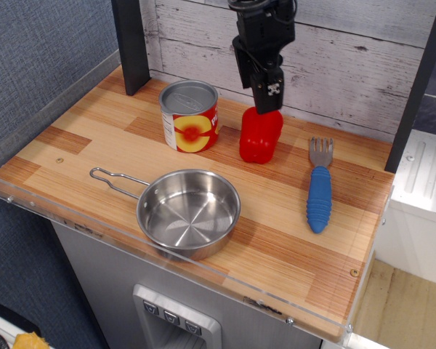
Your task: Move the can to the left of the bowl.
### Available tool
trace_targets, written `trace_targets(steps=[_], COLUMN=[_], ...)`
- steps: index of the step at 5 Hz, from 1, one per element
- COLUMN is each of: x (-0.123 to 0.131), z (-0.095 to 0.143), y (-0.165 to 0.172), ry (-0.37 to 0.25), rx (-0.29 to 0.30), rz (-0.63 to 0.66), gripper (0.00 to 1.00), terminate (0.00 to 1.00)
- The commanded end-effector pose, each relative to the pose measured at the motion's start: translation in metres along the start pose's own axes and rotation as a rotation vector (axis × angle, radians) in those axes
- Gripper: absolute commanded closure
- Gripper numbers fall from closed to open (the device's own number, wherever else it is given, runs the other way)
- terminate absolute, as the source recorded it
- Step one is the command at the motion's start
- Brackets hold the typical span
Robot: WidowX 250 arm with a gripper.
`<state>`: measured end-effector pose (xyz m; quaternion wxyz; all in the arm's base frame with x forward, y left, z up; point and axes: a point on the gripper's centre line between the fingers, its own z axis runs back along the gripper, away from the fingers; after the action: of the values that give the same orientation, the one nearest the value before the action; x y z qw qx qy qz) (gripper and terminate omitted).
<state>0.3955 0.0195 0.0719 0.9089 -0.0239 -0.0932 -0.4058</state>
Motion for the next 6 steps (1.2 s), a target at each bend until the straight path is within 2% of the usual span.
trace_targets(steps=[1, 2, 3, 4, 5, 6], x=[-0.006, -0.021, -0.038, -0.053, -0.071, -0.093], z=[0.008, 0.013, 0.009, 0.009, 0.01, 0.014], y=[0.021, 0.02, 0.023, 0.024, 0.022, 0.018], ry=[0.069, 0.102, 0.152, 0.172, 0.153, 0.175], rx=[0.041, 0.056, 0.075, 0.096, 0.092, 0.087], rz=[-0.118, -0.105, -0.066, -0.027, 0.014, 0.067], gripper=[0.0, 0.0, 0.0, 0.0, 0.0, 0.0], terminate=[0.0, 0.0, 0.0, 0.0, 0.0, 0.0])
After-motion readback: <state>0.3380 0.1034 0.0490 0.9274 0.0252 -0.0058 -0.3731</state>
